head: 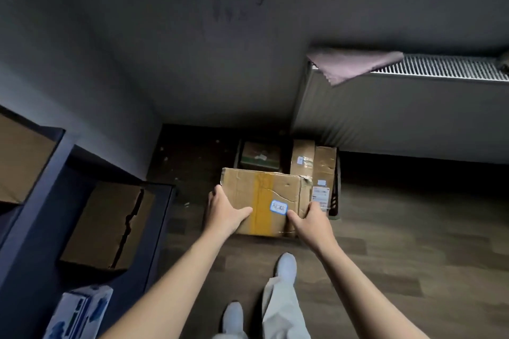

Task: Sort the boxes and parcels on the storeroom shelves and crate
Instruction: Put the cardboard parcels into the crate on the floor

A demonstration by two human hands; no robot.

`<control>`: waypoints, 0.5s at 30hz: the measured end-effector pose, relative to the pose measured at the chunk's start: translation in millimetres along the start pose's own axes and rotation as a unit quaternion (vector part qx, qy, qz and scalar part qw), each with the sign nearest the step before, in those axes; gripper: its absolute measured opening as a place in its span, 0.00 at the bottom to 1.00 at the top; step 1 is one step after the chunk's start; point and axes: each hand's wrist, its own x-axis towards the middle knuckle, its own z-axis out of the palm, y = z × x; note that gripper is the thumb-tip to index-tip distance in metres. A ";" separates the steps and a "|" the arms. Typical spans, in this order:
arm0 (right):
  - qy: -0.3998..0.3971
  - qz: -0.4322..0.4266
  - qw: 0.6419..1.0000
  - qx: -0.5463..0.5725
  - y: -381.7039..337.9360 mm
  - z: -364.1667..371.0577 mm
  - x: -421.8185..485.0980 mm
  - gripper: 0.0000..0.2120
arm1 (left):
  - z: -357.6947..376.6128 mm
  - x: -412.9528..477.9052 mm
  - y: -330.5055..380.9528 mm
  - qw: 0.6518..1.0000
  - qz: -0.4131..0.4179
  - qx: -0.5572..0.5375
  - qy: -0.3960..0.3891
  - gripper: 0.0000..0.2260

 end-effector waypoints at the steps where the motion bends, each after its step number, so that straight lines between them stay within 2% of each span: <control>1: -0.005 0.003 1.000 0.003 3.1 1.6 18.6 0.17 | 9.7 13.6 4.6 1.000 -0.005 0.004 0.001 0.33; 8: -0.050 0.025 0.998 0.007 21.2 28.5 131.6 0.17 | 65.8 104.2 7.4 0.998 -0.053 0.041 -0.005 0.32; 15: -0.047 0.056 0.997 -0.015 54.8 92.5 239.0 0.18 | 136.1 213.8 -22.8 0.998 -0.061 0.025 -0.022 0.30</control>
